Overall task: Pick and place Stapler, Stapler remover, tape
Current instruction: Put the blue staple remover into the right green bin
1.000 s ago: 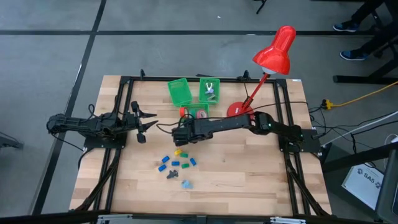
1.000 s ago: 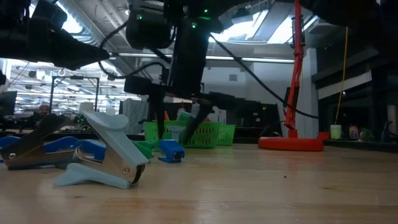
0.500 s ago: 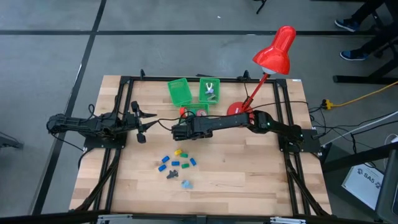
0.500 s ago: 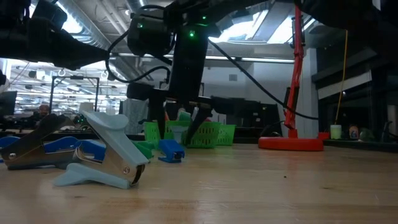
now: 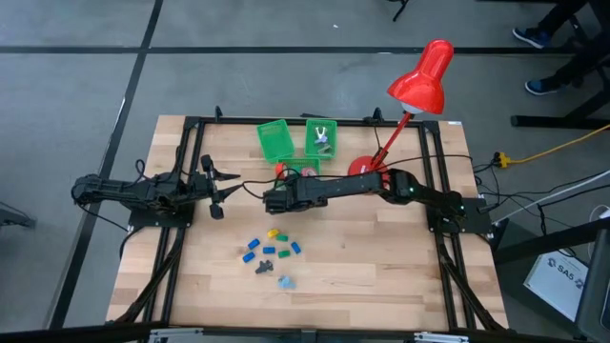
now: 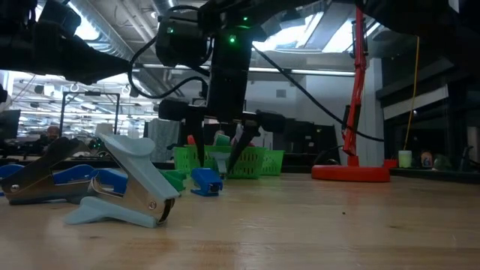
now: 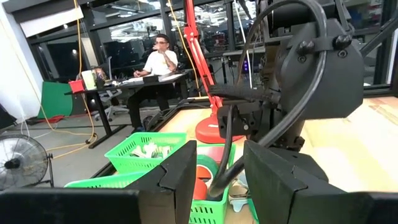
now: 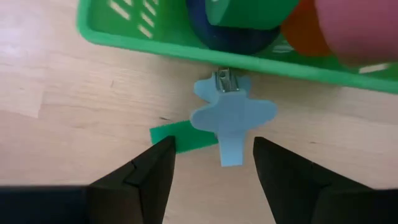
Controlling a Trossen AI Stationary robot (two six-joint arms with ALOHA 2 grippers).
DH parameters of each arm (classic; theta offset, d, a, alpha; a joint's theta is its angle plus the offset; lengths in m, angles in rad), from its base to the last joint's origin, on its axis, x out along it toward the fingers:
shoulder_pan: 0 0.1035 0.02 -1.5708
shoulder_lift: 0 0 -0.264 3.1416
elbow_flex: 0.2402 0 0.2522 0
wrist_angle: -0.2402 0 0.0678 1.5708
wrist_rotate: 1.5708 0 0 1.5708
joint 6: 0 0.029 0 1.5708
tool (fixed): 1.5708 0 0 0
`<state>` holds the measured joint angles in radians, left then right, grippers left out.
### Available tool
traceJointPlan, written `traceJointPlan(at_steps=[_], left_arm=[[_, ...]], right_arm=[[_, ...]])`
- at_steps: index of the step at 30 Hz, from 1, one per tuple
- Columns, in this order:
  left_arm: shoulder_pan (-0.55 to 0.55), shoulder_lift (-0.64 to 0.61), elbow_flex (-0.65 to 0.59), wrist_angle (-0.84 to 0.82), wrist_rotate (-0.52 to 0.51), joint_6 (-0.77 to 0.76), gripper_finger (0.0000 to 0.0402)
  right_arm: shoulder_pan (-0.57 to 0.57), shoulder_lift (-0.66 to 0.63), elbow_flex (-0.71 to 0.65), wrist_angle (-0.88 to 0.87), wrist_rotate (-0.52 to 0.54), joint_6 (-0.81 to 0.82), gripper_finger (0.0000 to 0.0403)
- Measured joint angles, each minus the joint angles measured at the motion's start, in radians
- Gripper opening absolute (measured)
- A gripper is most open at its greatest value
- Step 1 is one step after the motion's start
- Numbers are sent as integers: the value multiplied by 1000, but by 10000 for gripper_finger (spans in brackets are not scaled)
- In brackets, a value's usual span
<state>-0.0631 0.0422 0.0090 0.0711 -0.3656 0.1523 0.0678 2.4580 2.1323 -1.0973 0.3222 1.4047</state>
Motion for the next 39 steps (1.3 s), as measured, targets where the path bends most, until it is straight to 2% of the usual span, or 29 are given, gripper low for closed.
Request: traceJointPlan(at_steps=[5, 12, 23, 29, 39], left_arm=[[0, 0, 0, 0, 0, 0, 127], [0, 0, 0, 0, 0, 0, 128], [0, 0, 0, 0, 0, 0, 127], [0, 0, 0, 0, 0, 0, 128], [0, 0, 0, 0, 0, 0, 128]], right_arm=[[24, -2, 0, -3, 1, -54, 220], [41, -11, 1, -25, 103, -50, 220], [19, -12, 1, -57, 104, -55, 220], [12, -12, -43, -20, 77, -82, 220], [7, -15, -77, 22, 108, -84, 220]])
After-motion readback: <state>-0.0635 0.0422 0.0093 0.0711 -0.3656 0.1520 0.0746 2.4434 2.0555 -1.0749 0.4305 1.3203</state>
